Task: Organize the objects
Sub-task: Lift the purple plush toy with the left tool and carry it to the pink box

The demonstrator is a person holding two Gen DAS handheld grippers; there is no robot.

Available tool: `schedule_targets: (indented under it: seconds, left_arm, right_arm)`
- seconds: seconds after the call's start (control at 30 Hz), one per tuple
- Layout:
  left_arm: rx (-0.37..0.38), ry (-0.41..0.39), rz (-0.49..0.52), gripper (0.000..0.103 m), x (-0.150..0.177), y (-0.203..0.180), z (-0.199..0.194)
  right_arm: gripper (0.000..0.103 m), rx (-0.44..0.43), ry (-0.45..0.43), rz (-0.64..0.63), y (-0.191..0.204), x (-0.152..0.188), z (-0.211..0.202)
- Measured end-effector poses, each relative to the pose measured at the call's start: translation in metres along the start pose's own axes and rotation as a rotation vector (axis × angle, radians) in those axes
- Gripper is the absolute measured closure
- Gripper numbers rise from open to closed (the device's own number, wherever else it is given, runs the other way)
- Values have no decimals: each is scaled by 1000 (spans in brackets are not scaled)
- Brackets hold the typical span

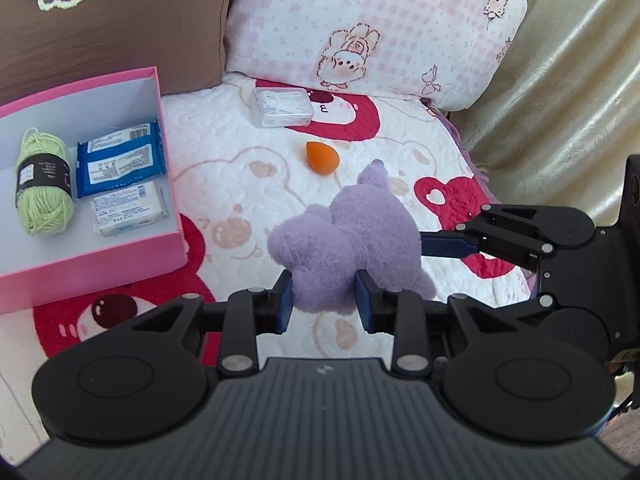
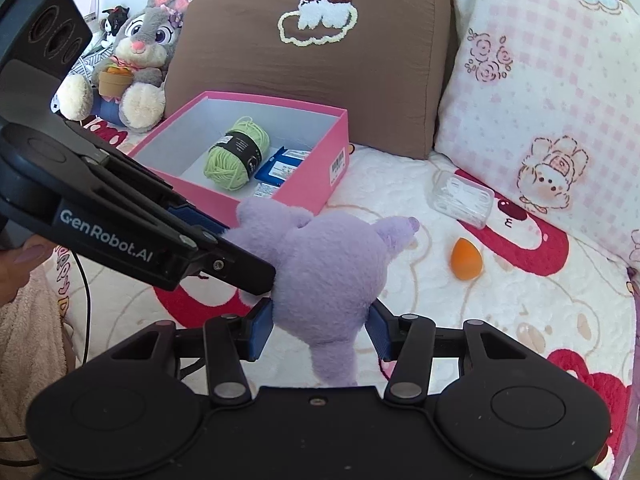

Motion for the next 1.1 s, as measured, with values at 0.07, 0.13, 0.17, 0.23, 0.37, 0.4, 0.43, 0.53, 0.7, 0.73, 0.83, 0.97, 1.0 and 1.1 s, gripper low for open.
schedule_targets:
  seconds: [0.07,0.13,0.17,0.23,0.37,0.4,0.43,0.53,0.7,0.73,0.83,0.97,1.0,1.1]
  left_arm:
    - [-10,-11,21,73,2,0,-5]
    - [-8,-18,22,73,2,2,-12]
    - [-6,-22,23,72,2,3,-15]
    - [-1,-30,22,72,3,4,-22]
    - [9,-42,8,72,1,8,-31]
    - [17,-44,-4,72,-1,10,-32]
    - [28,-45,-16,72,-3,12,-34]
    - [39,-66,-17,71,-8,14,-43]
    - [23,-107,-8,69,-12,18,-58]
    - [19,-116,-12,69,-12,20,-62]
    - [9,-144,-31,67,-14,28,-73]
    - [-9,-187,-44,67,-15,39,-90]
    - [-16,-197,-44,67,-15,41,-95]
    - [-37,-221,-34,67,-17,45,-105]
  right_arm:
    - [48,-4,-2,2,4,-4,-2]
    - [48,-8,-11,-2,8,-6,-4]
    - [48,-9,-15,-4,10,-7,-6]
    - [48,-14,-23,-4,13,-9,-9]
    - [48,-15,-44,-27,19,-14,-12]
    - [48,-12,-50,-36,20,-15,-13]
    - [48,-11,-55,-40,20,-17,-13]
    - [48,-17,-68,-34,20,-25,-15]
    - [49,-25,-86,-37,27,-40,-15]
    - [49,-31,-86,-34,29,-44,-14]
    - [49,-50,-82,-30,36,-56,-10]
    - [49,-69,-90,-32,48,-70,-7]
    - [49,-73,-93,-33,51,-74,-7]
    - [49,-78,-101,-36,60,-83,-4]
Point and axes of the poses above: each gripper's, at about its wrist camera, not at the fingertips, and z roughly the way its jaws point, y to its left, x to its underside, the point moved 4 cm from there along z, roughly the way its jaws point, and after that the axes turned 12 degrees about x, right-handed, at the moved point
